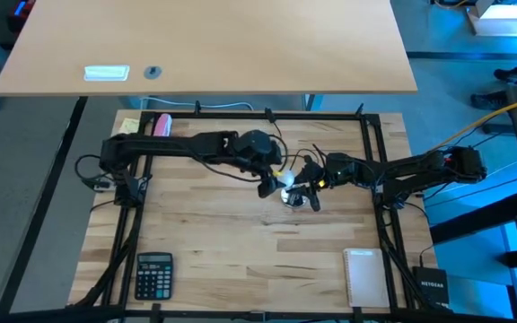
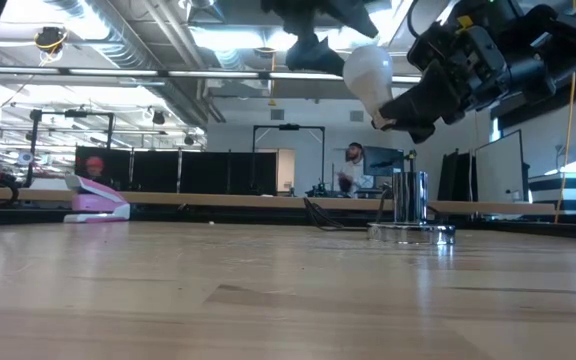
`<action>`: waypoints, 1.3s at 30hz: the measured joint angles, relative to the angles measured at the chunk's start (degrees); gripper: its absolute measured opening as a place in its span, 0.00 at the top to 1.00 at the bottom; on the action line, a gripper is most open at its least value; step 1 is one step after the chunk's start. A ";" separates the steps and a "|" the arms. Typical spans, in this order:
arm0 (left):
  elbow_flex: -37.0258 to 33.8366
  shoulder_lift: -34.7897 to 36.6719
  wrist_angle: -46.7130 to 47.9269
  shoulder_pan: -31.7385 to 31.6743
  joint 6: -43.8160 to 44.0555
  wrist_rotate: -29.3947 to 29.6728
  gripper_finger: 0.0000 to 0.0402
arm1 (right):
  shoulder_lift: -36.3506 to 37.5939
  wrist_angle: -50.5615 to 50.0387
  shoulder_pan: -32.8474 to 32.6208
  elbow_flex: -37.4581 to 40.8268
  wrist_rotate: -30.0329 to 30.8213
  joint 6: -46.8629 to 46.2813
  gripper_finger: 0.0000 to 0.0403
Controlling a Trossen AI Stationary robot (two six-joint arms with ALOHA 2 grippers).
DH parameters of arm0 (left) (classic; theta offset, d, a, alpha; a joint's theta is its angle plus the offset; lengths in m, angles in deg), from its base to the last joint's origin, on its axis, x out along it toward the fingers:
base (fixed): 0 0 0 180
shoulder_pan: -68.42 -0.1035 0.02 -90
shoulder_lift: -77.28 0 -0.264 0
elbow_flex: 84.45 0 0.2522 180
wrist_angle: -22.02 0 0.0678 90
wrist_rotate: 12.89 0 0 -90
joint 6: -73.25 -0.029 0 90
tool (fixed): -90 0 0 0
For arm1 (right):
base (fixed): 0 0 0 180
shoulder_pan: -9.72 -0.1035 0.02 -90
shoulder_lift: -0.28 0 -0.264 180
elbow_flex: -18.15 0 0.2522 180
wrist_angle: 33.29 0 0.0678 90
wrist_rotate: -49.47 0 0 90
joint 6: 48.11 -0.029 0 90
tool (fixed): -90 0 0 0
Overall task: Screw lightbulb
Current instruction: Insert the lightbulb into the lamp
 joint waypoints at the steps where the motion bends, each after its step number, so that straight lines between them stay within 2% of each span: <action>1: 0.78 -0.69 -0.25 -0.11 0.93 -0.82 0.07 | 0.00 0.21 0.00 0.00 0.00 0.00 0.72; 4: 2.79 -2.23 -1.53 -0.09 2.89 -3.00 0.08 | 0.00 0.58 0.00 0.00 0.01 0.02 0.72; 15: 3.84 -6.44 3.96 -0.58 1.23 -3.29 0.10 | -0.07 -0.13 0.05 0.02 0.39 0.05 0.72; 28: 3.84 -6.70 1.40 -0.48 0.18 -3.02 0.10 | -0.04 0.00 0.00 0.00 0.04 0.06 0.72; 32: 3.84 -6.70 1.56 -0.44 -0.75 -1.38 0.10 | -0.04 -0.46 0.00 0.00 -0.09 0.00 0.72; 35: 3.84 -6.70 1.54 -0.46 -1.18 -1.08 0.15 | -0.04 -0.52 0.02 0.00 -0.05 -0.04 0.72; 39: 3.84 -6.70 1.75 -0.35 -1.50 -1.08 0.26 | -0.04 -0.73 0.07 0.00 0.02 -0.04 0.72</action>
